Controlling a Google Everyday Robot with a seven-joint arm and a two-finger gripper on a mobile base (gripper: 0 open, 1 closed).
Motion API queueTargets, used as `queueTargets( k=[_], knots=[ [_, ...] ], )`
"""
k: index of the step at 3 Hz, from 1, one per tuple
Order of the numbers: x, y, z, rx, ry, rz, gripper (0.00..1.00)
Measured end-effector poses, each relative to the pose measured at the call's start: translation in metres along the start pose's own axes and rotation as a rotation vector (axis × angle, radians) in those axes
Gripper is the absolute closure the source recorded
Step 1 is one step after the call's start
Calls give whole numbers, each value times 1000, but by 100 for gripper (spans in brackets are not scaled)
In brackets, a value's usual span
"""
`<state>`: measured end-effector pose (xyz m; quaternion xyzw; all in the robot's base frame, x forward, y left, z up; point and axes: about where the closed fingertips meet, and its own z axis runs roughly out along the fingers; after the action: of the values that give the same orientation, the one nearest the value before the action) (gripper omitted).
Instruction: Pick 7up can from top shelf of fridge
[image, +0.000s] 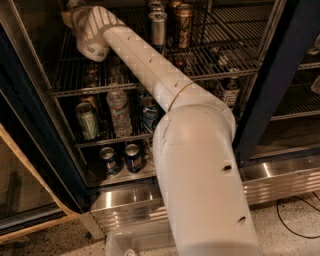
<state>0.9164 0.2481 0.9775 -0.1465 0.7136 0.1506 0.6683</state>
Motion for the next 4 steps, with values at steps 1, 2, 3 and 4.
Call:
queueTargets(
  k=[1,2,3,4],
  knots=[
    [-3,4,-11,-10,-8,3,100],
    [-11,16,-39,-21,-40,8,100],
    [-9,17,-48,-18,-29,10,100],
    [-2,18,-85,19,-5,18,100]
  ],
)
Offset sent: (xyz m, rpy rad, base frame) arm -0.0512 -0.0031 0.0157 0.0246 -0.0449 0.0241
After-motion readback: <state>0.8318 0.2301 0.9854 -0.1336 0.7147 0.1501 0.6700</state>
